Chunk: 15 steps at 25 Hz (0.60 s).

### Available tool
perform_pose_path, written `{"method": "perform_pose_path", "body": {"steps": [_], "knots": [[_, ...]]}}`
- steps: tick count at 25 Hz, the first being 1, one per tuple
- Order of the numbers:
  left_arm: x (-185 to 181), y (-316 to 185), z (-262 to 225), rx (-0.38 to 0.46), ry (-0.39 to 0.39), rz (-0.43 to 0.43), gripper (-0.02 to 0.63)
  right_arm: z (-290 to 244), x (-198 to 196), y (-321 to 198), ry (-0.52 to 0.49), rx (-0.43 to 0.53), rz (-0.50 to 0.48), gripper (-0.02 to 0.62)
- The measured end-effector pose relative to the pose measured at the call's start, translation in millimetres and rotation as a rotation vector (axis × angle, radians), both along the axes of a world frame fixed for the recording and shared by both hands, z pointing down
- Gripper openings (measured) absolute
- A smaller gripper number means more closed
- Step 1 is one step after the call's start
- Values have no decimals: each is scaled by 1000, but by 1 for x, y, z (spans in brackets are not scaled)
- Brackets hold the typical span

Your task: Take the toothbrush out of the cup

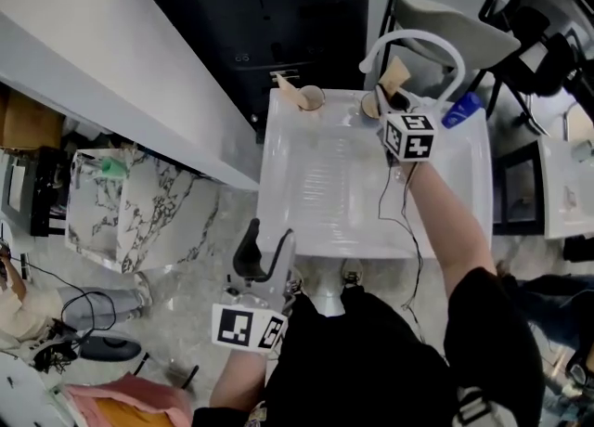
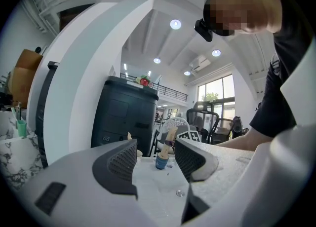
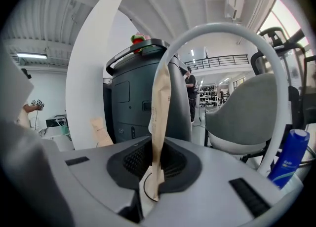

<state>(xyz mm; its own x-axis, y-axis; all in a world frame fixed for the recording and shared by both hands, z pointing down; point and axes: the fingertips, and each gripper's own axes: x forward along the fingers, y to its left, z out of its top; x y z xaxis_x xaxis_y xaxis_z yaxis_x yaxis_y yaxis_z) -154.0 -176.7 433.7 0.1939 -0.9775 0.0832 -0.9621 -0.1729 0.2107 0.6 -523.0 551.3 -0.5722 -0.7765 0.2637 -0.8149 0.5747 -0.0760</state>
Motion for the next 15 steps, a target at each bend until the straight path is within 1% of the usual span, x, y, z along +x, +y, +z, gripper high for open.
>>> {"method": "perform_pose_path", "body": {"steps": [8, 15], "knots": [[0, 4, -10, 22, 10, 45, 227, -50, -2, 34, -23, 76, -16, 25], [-1, 5, -19, 41, 0, 90, 226, -91, -3, 76, -31, 150, -42, 26]]}}
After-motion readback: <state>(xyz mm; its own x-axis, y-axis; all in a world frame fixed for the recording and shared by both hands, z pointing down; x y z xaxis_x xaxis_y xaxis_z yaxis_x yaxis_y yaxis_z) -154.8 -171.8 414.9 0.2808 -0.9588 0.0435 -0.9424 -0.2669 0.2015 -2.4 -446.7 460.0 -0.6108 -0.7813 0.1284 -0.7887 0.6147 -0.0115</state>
